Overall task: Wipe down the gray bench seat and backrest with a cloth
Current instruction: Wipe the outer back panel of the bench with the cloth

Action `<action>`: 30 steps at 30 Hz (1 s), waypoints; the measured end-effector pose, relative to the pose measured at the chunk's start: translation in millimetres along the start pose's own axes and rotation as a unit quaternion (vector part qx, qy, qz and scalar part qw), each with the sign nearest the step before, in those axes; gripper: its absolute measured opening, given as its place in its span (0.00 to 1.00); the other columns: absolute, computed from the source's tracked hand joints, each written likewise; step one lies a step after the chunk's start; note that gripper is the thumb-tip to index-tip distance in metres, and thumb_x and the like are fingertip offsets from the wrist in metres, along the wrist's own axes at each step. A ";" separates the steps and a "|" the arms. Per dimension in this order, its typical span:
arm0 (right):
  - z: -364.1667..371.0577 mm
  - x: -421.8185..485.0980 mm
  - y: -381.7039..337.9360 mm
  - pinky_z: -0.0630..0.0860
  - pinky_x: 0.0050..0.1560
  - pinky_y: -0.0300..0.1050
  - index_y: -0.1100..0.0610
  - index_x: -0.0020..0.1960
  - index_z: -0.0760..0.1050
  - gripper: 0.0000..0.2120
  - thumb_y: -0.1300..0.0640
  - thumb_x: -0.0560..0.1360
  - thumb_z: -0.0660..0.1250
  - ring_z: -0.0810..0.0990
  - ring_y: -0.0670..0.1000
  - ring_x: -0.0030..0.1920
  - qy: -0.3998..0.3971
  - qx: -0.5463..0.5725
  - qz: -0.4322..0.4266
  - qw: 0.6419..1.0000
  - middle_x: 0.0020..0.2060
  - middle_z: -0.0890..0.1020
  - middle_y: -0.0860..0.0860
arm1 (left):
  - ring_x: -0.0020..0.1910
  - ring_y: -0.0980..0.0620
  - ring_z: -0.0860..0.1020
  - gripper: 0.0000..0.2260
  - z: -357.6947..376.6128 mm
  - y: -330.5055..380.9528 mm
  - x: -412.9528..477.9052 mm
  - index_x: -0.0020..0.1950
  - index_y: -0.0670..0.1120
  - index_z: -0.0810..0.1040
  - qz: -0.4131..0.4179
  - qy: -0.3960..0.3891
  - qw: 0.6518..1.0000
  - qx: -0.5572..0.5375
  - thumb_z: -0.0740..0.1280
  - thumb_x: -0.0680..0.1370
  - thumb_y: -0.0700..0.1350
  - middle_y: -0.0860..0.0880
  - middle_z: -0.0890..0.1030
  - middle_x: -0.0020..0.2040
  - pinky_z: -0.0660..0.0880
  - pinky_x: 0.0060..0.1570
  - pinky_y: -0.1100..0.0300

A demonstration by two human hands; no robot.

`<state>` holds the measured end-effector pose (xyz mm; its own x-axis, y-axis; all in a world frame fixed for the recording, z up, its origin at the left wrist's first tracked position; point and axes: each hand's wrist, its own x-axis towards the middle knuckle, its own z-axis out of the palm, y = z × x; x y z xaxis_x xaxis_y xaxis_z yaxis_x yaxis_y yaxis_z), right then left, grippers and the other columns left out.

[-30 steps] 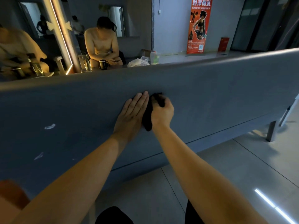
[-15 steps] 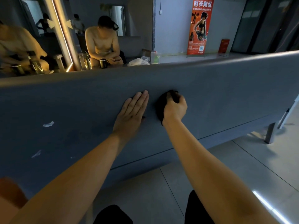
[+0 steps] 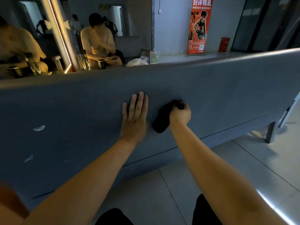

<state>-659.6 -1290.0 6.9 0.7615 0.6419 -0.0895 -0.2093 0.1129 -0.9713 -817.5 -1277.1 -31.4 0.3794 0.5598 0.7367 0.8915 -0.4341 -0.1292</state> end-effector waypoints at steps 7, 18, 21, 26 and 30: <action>-22.5 15.7 -4.3 0.81 0.57 0.50 0.52 0.61 0.76 0.11 0.55 0.79 0.69 0.82 0.51 0.53 -0.052 0.006 -0.026 0.998 0.53 0.83 0.49 | 0.79 0.41 0.31 0.45 13.2 16.9 1.5 0.83 0.46 0.39 -0.020 0.022 1.000 -0.005 0.69 0.79 0.48 0.45 0.33 0.82 0.31 0.74 0.37; -31.2 54.4 72.8 0.77 0.59 0.52 0.52 0.54 0.71 0.14 0.69 0.76 0.60 0.78 0.55 0.56 -0.022 -0.136 -0.096 0.986 0.54 0.79 0.53 | 0.82 0.44 0.42 0.42 73.1 48.6 -24.0 0.84 0.46 0.49 0.098 -0.057 0.993 0.041 0.70 0.78 0.49 0.49 0.45 0.84 0.34 0.76 0.39; -50.0 66.8 131.6 0.77 0.60 0.60 0.56 0.58 0.71 0.13 0.68 0.76 0.60 0.78 0.60 0.56 -0.011 -0.197 -0.001 0.980 0.55 0.79 0.55 | 0.82 0.46 0.40 0.45 93.9 50.4 -38.5 0.84 0.48 0.49 0.084 -0.079 0.993 0.038 0.74 0.75 0.48 0.50 0.44 0.84 0.32 0.76 0.41; -59.2 72.7 144.0 0.78 0.60 0.59 0.55 0.55 0.73 0.10 0.67 0.78 0.60 0.80 0.61 0.56 0.000 -0.188 0.038 0.982 0.51 0.80 0.55 | 0.82 0.46 0.38 0.44 109.1 55.1 -41.2 0.84 0.51 0.49 0.061 -0.093 0.993 0.031 0.73 0.75 0.49 0.50 0.42 0.84 0.29 0.75 0.41; -63.1 71.3 100.0 0.78 0.60 0.50 0.47 0.56 0.75 0.13 0.63 0.78 0.65 0.81 0.51 0.56 -0.021 -0.070 -0.059 0.996 0.53 0.82 0.47 | 0.81 0.45 0.36 0.44 109.7 67.1 -44.1 0.84 0.52 0.49 0.038 -0.104 0.994 0.005 0.71 0.73 0.51 0.49 0.39 0.83 0.26 0.73 0.40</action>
<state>-587.6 -1280.9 -110.4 0.7492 0.6615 0.0333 -0.0296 0.0837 -0.9960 -747.3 -1253.5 -145.3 0.4872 0.6599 0.5720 0.8607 -0.4736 -0.1868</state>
